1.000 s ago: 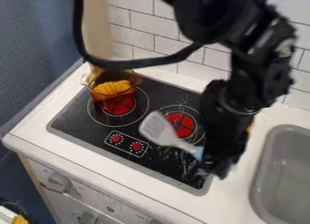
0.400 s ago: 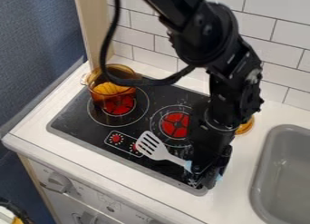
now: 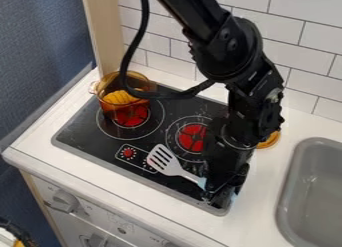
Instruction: Move the blue spatula from the right burner to the bottom right side of the stove
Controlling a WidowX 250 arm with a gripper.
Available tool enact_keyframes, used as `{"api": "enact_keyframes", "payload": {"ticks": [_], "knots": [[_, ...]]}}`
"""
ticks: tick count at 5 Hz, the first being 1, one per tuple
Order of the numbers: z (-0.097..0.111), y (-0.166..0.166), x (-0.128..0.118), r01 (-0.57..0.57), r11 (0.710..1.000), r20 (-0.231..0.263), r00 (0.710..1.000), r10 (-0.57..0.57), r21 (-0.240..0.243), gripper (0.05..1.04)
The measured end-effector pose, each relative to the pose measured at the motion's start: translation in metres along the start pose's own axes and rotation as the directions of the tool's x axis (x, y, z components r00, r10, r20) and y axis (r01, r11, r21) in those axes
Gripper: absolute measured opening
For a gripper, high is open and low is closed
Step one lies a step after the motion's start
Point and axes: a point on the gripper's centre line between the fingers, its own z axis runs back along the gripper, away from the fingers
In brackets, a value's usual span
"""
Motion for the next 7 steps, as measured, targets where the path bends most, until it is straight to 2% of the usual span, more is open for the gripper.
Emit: {"api": "enact_keyframes", "payload": {"ticks": [1, 2, 4, 5, 6, 7], "knots": [[0.003, 0.000, 0.003, 0.010, 1.000, 0.021, 1.000, -0.011, 0.025, 0.700], [0.004, 0.001, 0.002, 0.033, 0.999, 0.013, 0.999, -0.033, 0.017, 0.970], [0.032, -0.001, 0.002, 0.038, 0.998, -0.005, 0.999, -0.038, -0.044, 1.000], [0.059, -0.002, 0.007, 0.031, 0.994, 0.016, 0.999, -0.030, -0.101, 1.000], [0.074, -0.001, 0.009, 0.025, 0.990, 0.019, 1.000, -0.023, -0.140, 1.000], [0.075, -0.001, 0.008, 0.027, 0.989, 0.018, 1.000, -0.025, -0.144, 1.000]]}}
